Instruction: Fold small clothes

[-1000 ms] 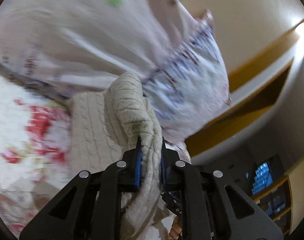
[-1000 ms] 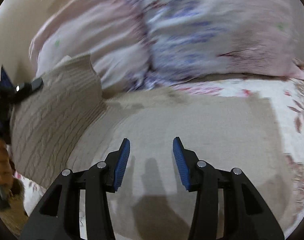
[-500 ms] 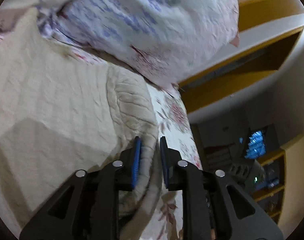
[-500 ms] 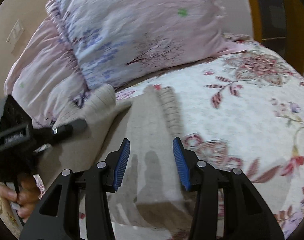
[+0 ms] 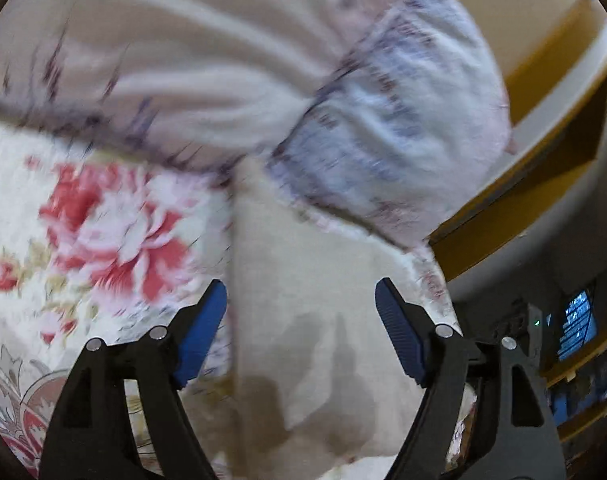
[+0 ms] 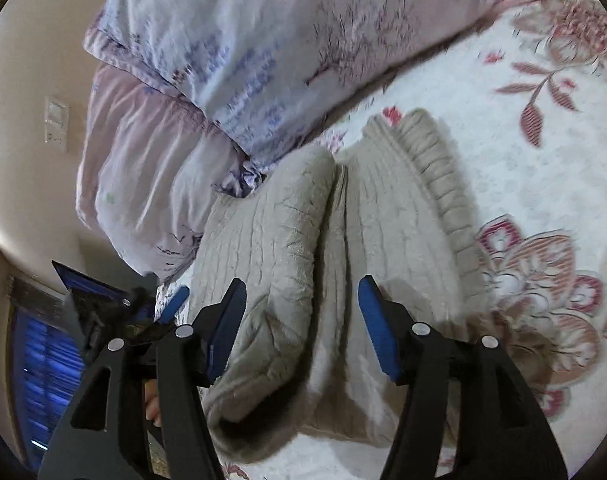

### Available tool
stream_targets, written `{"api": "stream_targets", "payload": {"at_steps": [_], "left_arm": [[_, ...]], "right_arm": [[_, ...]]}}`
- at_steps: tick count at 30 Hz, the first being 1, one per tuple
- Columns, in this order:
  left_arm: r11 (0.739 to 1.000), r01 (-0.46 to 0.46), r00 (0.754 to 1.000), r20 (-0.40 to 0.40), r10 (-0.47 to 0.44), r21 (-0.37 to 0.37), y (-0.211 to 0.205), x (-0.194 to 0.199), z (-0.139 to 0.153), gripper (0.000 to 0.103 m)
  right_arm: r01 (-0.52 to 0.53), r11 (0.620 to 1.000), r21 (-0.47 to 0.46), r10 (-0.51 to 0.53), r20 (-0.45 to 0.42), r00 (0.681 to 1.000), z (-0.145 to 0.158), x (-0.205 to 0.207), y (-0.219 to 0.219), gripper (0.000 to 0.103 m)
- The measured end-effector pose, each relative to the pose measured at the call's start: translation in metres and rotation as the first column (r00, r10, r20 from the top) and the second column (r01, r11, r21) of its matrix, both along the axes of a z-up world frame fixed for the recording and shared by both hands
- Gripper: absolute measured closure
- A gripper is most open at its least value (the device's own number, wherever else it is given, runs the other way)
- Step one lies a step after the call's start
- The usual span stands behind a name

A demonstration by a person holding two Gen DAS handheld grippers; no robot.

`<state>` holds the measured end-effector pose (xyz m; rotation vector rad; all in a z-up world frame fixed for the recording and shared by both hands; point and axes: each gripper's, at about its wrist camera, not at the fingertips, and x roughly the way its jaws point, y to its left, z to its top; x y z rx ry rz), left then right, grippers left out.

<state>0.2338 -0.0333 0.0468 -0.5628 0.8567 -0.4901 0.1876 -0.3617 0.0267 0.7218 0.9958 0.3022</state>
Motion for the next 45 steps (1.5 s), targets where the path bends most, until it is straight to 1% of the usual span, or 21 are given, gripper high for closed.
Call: {"api": "stream_targets", "payload": {"at_steps": [3, 5, 7, 11, 12, 13, 14, 15, 16, 18, 22, 24, 25, 27, 29, 34, 36, 40, 42, 45], "left_arm": [[0.999, 0.034, 0.998, -0.049, -0.035, -0.003, 0.0, 0.0, -0.013, 0.027], [0.998, 0.06, 0.997, -0.056, -0.06, -0.002, -0.004, 0.0, -0.019, 0.027], [0.996, 0.092, 0.993, -0.068, -0.092, -0.012, -0.008, 0.001, -0.025, 0.027], [0.992, 0.119, 0.989, -0.087, -0.122, -0.037, -0.011, 0.003, -0.034, 0.027], [0.992, 0.121, 0.988, -0.09, -0.124, -0.039, -0.012, 0.002, -0.035, 0.027], [0.992, 0.12, 0.988, -0.092, -0.123, -0.042, -0.012, 0.002, -0.035, 0.027], [0.992, 0.116, 0.988, -0.095, -0.12, -0.048, -0.011, 0.003, -0.035, 0.026], [0.992, 0.114, 0.988, -0.096, -0.119, -0.052, -0.009, 0.002, -0.034, 0.024], [0.992, 0.112, 0.988, -0.096, -0.117, -0.055, -0.008, 0.002, -0.033, 0.022], [0.992, 0.107, 0.99, -0.086, -0.112, -0.06, -0.007, 0.002, -0.03, 0.021], [0.991, 0.116, 0.99, -0.067, -0.121, -0.071, -0.005, -0.002, -0.026, 0.021], [0.99, 0.126, 0.99, -0.06, -0.13, -0.07, -0.007, -0.005, -0.025, 0.021], [0.989, 0.133, 0.989, -0.056, -0.136, -0.066, -0.01, -0.005, -0.025, 0.021], [0.988, 0.147, 0.988, -0.048, -0.15, -0.051, -0.015, -0.007, -0.024, 0.021], [0.986, 0.159, 0.986, -0.048, -0.161, -0.043, -0.02, -0.008, -0.025, 0.021], [0.982, 0.19, 0.981, -0.039, -0.19, -0.022, -0.028, -0.011, -0.025, 0.021], [0.98, 0.199, 0.979, -0.036, -0.199, -0.019, -0.031, -0.011, -0.024, 0.021], [0.976, 0.218, 0.975, -0.038, -0.218, -0.011, -0.035, -0.014, -0.026, 0.021], [0.974, 0.227, 0.973, -0.04, -0.228, -0.01, -0.037, -0.015, -0.027, 0.021], [0.971, 0.239, 0.97, -0.039, -0.239, -0.006, -0.04, -0.016, -0.028, 0.021]], "right_arm": [[-0.004, 1.0, 0.016, 0.004, -0.019, 1.0, -0.005, 0.006, 0.002, 0.041], [-0.019, 0.999, 0.025, 0.019, -0.016, 1.0, -0.006, 0.011, 0.006, 0.046], [-0.038, 0.998, 0.05, 0.038, -0.015, 0.999, -0.008, 0.018, 0.009, 0.058], [-0.036, 0.997, 0.07, 0.038, -0.035, 0.999, -0.021, 0.028, 0.012, 0.059], [-0.032, 0.997, 0.073, 0.035, -0.037, 0.999, -0.023, 0.031, 0.013, 0.063], [-0.027, 0.998, 0.062, 0.029, -0.038, 0.999, -0.025, 0.035, 0.014, 0.074], [-0.024, 0.999, 0.043, 0.025, -0.03, 0.999, -0.024, 0.037, 0.015, 0.078], [-0.026, 1.0, 0.004, 0.026, 0.007, 1.0, -0.018, 0.037, 0.018, 0.082], [-0.028, 0.999, -0.037, 0.029, 0.041, 0.999, -0.011, 0.036, 0.022, 0.083], [-0.023, 0.988, -0.153, 0.045, 0.145, 0.988, 0.013, 0.029, 0.031, 0.085], [0.023, 0.958, -0.286, 0.056, 0.266, 0.962, 0.045, 0.014, 0.034, 0.085], [0.058, 0.932, -0.359, 0.053, 0.293, 0.954, 0.055, 0.006, 0.029, 0.085], [0.07, 0.921, -0.382, 0.047, 0.287, 0.957, 0.055, 0.006, 0.025, 0.085], [0.08, 0.914, -0.397, 0.026, 0.256, 0.966, 0.047, 0.004, 0.015, 0.085], [0.09, 0.911, -0.403, 0.012, 0.243, 0.97, 0.042, 0.003, 0.01, 0.085], [0.124, 0.907, -0.403, 0.001, 0.297, 0.955, 0.049, -0.008, 0.004, 0.086], [0.132, 0.901, -0.412, 0.001, 0.305, 0.952, 0.05, -0.01, 0.003, 0.086], [0.151, 0.9, -0.41, -0.047, 0.253, 0.966, 0.032, -0.008, -0.008, 0.086], [0.166, 0.908, -0.385, -0.08, 0.229, 0.97, 0.02, -0.009, -0.018, 0.086], [0.17, 0.921, -0.351, -0.1, 0.209, 0.973, 0.014, -0.008, -0.026, 0.086]]}}
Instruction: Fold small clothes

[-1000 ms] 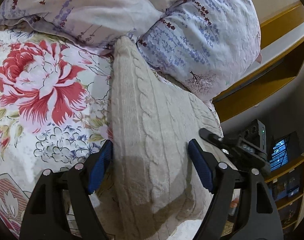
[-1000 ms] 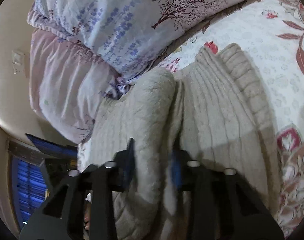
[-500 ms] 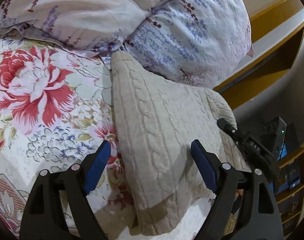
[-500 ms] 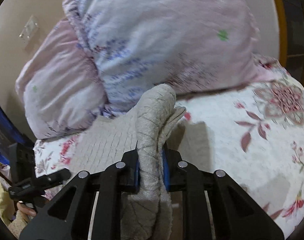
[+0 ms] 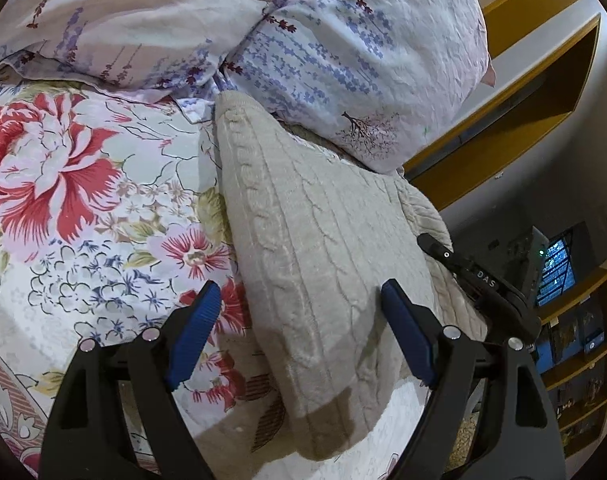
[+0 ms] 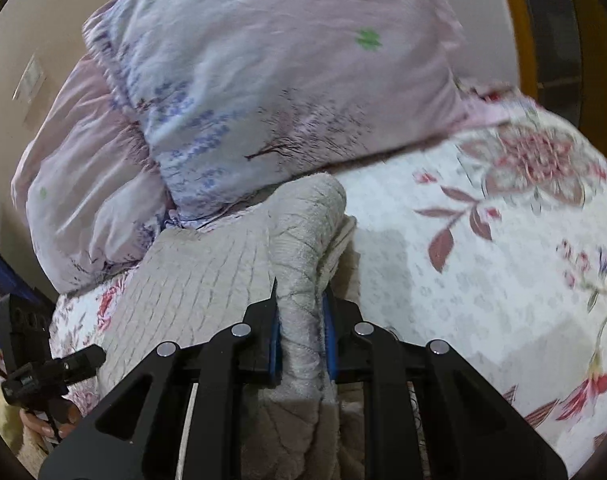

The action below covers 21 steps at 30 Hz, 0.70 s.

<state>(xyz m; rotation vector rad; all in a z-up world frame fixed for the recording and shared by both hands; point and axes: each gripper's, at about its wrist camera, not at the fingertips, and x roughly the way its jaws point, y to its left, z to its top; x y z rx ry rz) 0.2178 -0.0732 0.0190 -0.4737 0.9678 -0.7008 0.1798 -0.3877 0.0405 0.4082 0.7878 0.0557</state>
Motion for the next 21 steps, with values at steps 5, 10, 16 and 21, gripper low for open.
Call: {"api": "stream_targets", "payload": {"at_steps": [5, 10, 16, 21], "left_arm": [[1.0, -0.001, 1.0, -0.008, 0.001, 0.0, 0.0, -0.004, 0.002, 0.022], [1.0, -0.008, 0.999, -0.035, 0.008, -0.012, 0.012, -0.015, 0.006, 0.022], [0.999, 0.018, 0.998, -0.063, -0.02, -0.036, 0.02, -0.032, 0.007, 0.023], [0.999, 0.028, 0.996, -0.088, -0.03, -0.027, 0.02, -0.041, 0.002, 0.028]], "right_arm": [[0.041, 0.998, 0.053, -0.035, -0.096, 0.995, -0.012, 0.01, -0.012, 0.067], [0.112, 0.981, 0.157, -0.098, -0.09, 0.991, 0.003, -0.019, -0.036, 0.051], [0.036, 0.949, 0.314, -0.02, -0.056, 0.998, 0.01, -0.069, -0.044, 0.051], [-0.049, 0.942, 0.331, 0.065, -0.037, 0.997, 0.012, -0.091, -0.024, 0.052]]}}
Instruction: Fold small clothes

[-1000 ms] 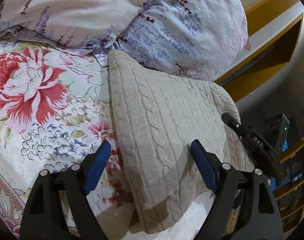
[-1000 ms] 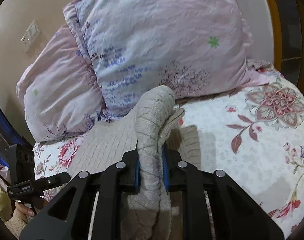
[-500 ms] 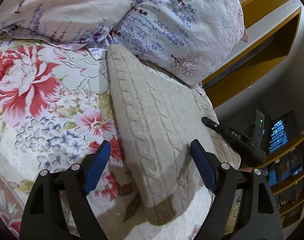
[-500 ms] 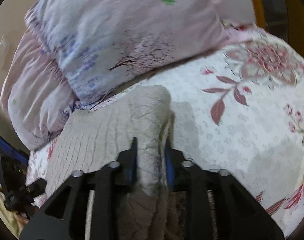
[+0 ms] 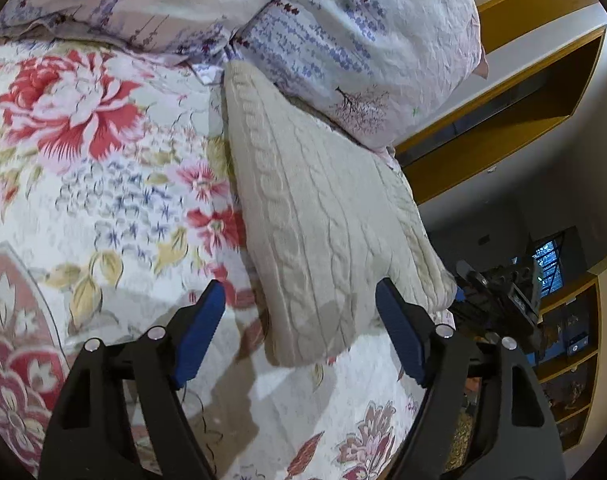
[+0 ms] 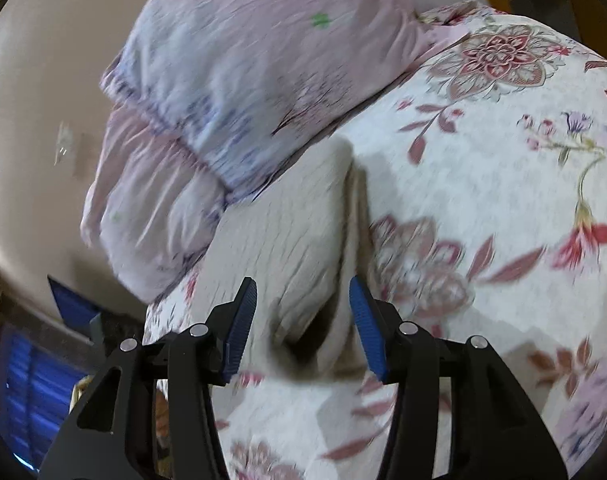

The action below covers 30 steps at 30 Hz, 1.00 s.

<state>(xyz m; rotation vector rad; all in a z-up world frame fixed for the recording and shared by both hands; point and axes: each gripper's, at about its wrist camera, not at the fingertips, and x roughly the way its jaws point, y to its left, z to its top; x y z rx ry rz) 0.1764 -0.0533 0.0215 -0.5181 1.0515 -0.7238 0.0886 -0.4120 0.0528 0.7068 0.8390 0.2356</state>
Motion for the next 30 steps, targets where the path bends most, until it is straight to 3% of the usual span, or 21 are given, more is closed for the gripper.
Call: {"api": "stream_targets", "payload": {"at_steps": [5, 7, 8, 10, 12, 15, 20, 22, 26, 29, 30], "left_arm": [[1.0, 0.006, 1.0, -0.03, -0.006, 0.003, -0.003, -0.004, -0.009, 0.038], [1.0, 0.012, 0.999, -0.037, -0.012, 0.013, -0.007, -0.005, -0.013, 0.049], [1.0, 0.019, 0.999, -0.032, -0.019, 0.02, -0.009, -0.005, -0.013, 0.053], [0.999, 0.046, 0.999, -0.022, -0.045, 0.02, -0.012, -0.005, -0.012, 0.08], [0.998, 0.05, 0.999, 0.008, -0.05, 0.041, -0.013, -0.008, -0.006, 0.085], [0.998, 0.056, 0.998, 0.03, -0.057, 0.043, -0.011, -0.012, -0.003, 0.088], [0.997, 0.059, 0.998, 0.025, -0.061, 0.053, -0.008, -0.017, -0.007, 0.09], [0.997, 0.061, 0.998, 0.016, -0.062, 0.054, -0.008, -0.018, -0.012, 0.09], [0.997, 0.063, 0.998, 0.001, -0.064, 0.042, -0.006, -0.016, -0.015, 0.087], [0.998, 0.048, 0.999, 0.01, -0.048, 0.052, -0.003, -0.018, -0.009, 0.078], [0.998, 0.039, 0.999, 0.021, -0.04, 0.058, -0.003, -0.018, -0.007, 0.071]], "right_arm": [[-0.026, 0.994, -0.103, 0.024, -0.025, 0.999, -0.005, -0.002, 0.018, 0.061], [-0.037, 0.991, -0.131, 0.032, -0.037, 0.999, -0.009, 0.0, 0.022, 0.091], [-0.036, 0.99, -0.137, 0.032, -0.033, 0.999, -0.008, 0.0, 0.023, 0.091], [-0.013, 0.981, -0.195, 0.019, 0.029, 0.999, 0.007, -0.005, 0.026, 0.093], [0.02, 0.968, -0.252, 0.011, 0.118, 0.993, 0.028, -0.015, 0.029, 0.093], [0.039, 0.946, -0.322, 0.005, 0.136, 0.991, 0.036, -0.02, 0.031, 0.094], [0.026, 0.905, -0.424, -0.044, -0.033, 0.998, -0.007, -0.012, 0.026, 0.094], [0.025, 0.919, -0.393, -0.059, -0.073, 0.996, -0.024, -0.009, 0.021, 0.094], [0.02, 0.944, -0.33, -0.052, -0.086, 0.995, -0.026, -0.006, 0.011, 0.093], [0.026, 0.962, -0.272, -0.054, -0.096, 0.994, -0.022, -0.006, 0.001, 0.073], [0.036, 0.97, -0.242, -0.06, -0.092, 0.994, -0.02, -0.006, -0.003, 0.064]]}}
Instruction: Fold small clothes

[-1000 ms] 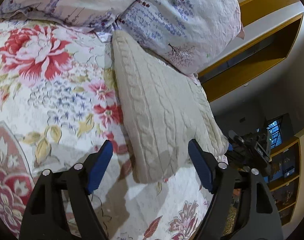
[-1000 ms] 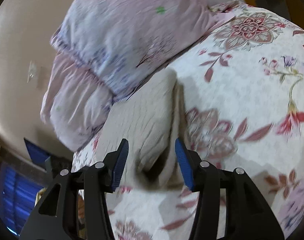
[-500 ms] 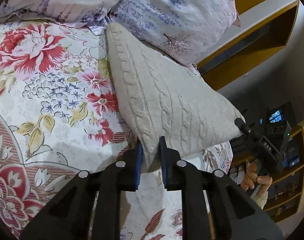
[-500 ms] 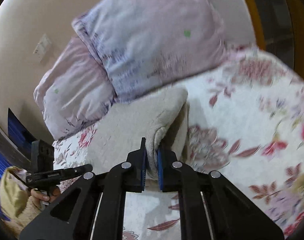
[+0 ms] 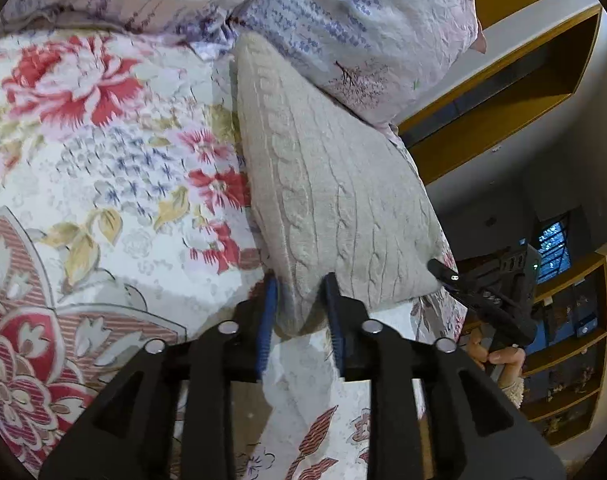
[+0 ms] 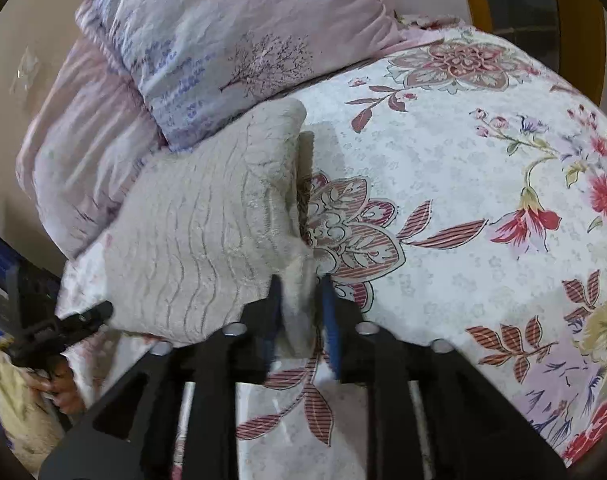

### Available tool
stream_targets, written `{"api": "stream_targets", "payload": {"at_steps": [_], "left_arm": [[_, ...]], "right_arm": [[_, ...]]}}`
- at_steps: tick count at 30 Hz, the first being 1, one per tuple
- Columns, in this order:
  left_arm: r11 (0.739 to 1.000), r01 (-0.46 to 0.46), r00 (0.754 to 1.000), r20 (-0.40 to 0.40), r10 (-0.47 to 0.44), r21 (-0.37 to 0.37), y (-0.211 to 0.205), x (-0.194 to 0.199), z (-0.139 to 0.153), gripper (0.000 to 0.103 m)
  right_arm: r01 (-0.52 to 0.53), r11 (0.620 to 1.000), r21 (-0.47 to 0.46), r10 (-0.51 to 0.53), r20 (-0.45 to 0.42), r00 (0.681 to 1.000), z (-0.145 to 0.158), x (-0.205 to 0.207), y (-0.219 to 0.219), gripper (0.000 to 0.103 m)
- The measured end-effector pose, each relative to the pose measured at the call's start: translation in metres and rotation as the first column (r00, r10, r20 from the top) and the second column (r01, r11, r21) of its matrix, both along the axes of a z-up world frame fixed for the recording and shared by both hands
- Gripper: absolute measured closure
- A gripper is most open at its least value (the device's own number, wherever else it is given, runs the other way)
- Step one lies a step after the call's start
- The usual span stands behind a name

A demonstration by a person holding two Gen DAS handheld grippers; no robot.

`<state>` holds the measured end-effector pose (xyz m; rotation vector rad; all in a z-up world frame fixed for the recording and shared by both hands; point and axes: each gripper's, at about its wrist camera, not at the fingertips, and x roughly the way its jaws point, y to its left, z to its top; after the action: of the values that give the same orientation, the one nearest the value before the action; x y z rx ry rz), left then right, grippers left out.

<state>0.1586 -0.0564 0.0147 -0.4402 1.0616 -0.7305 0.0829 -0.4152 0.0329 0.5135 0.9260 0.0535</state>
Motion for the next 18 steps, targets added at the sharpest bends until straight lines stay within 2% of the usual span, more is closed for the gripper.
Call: {"api": "stream_targets", "payload": {"at_steps": [1, 3, 4, 7, 12, 15, 17, 18], "left_arm": [[1.0, -0.016, 1.0, 0.015, 0.016, 0.001, 0.001, 0.001, 0.004, 0.058], [0.999, -0.04, 0.999, 0.032, 0.04, -0.011, 0.001, 0.006, 0.012, 0.041], [0.999, -0.049, 0.998, 0.039, 0.049, -0.011, 0.0, 0.009, 0.015, 0.037], [0.997, -0.078, 0.993, 0.087, 0.076, 0.018, -0.008, 0.022, 0.025, 0.028], [0.986, -0.133, 0.984, 0.129, 0.119, 0.1, -0.023, 0.042, 0.026, 0.027], [0.977, -0.157, 0.979, 0.149, 0.136, 0.141, -0.026, 0.051, 0.02, 0.027], [0.972, -0.165, 0.978, 0.153, 0.14, 0.166, -0.028, 0.055, 0.015, 0.026], [0.971, -0.166, 0.978, 0.154, 0.14, 0.175, -0.029, 0.057, 0.014, 0.025]], "right_arm": [[0.009, 0.999, 0.048, -0.01, 0.02, 1.0, 0.003, 0.001, -0.006, 0.061], [0.025, 0.989, 0.143, -0.034, 0.056, 0.998, 0.009, 0.008, -0.019, 0.057], [0.033, 0.985, 0.171, -0.045, 0.062, 0.997, 0.011, 0.012, -0.022, 0.054], [0.075, 0.968, 0.239, -0.09, 0.051, 0.995, 0.011, 0.037, -0.034, 0.054], [0.097, 0.955, 0.281, -0.096, -0.018, 0.995, -0.001, 0.086, -0.037, 0.054], [0.087, 0.971, 0.221, -0.075, -0.061, 0.995, -0.009, 0.103, -0.027, 0.054], [0.071, 0.974, 0.214, -0.057, -0.073, 0.996, -0.015, 0.111, -0.021, 0.063], [0.05, 0.977, 0.208, -0.038, -0.063, 0.997, -0.016, 0.113, -0.016, 0.078]]}}
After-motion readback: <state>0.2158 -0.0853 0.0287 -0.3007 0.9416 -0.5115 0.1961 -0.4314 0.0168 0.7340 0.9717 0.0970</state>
